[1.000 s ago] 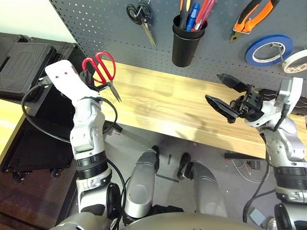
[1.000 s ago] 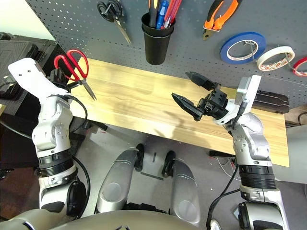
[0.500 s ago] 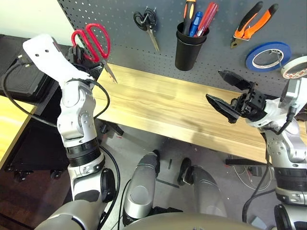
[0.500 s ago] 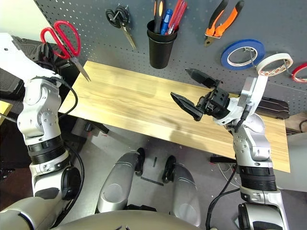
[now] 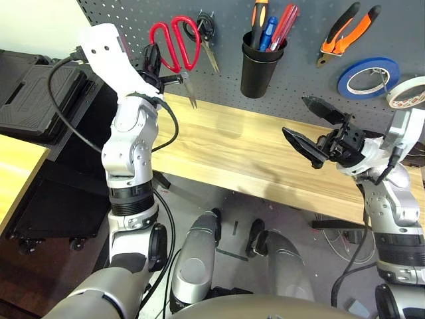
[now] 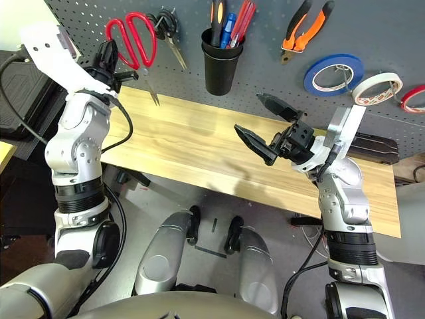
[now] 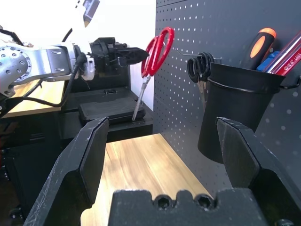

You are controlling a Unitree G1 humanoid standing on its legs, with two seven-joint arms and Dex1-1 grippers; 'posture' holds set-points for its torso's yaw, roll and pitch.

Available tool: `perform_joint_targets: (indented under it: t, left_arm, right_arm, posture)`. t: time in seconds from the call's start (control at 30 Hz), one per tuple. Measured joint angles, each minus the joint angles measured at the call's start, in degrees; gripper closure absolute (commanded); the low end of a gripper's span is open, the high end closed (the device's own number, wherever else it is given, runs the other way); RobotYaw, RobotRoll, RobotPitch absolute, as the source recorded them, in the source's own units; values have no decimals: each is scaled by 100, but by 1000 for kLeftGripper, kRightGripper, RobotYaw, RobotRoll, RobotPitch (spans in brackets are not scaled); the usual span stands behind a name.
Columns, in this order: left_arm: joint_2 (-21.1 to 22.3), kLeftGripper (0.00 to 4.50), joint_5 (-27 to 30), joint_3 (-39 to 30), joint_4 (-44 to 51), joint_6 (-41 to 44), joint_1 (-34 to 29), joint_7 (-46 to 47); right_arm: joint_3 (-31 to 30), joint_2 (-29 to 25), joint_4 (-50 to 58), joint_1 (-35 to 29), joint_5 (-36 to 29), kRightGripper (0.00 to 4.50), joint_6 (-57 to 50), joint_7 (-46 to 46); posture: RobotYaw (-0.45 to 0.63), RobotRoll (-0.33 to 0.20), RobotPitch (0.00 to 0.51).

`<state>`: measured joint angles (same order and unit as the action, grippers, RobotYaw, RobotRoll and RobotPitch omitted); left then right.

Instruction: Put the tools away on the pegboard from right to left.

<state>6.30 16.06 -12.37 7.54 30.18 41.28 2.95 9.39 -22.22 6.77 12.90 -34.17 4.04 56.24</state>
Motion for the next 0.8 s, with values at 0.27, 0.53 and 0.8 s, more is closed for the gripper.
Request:
perform_joint_targets:
  t: [0.27,0.53,0.8]
  left_arm:
    - [18,4477,-23,-1,-823,-226,349,-96]
    - [175,4477,-118,1,-1948,-655,816,-238]
    - [365,4477,-287,-3,-3389,-1501,1339,-461]
  right_arm:
    - [0,12,18,-79,39,0,30,-101]
    - [1,16,226,-219,117,0,47,-273]
    - [-44,99,231,-250,304,0,136,-540]
  posture:
    - [198,0,225]
    - [156,0,218]
    - [130,0,205]
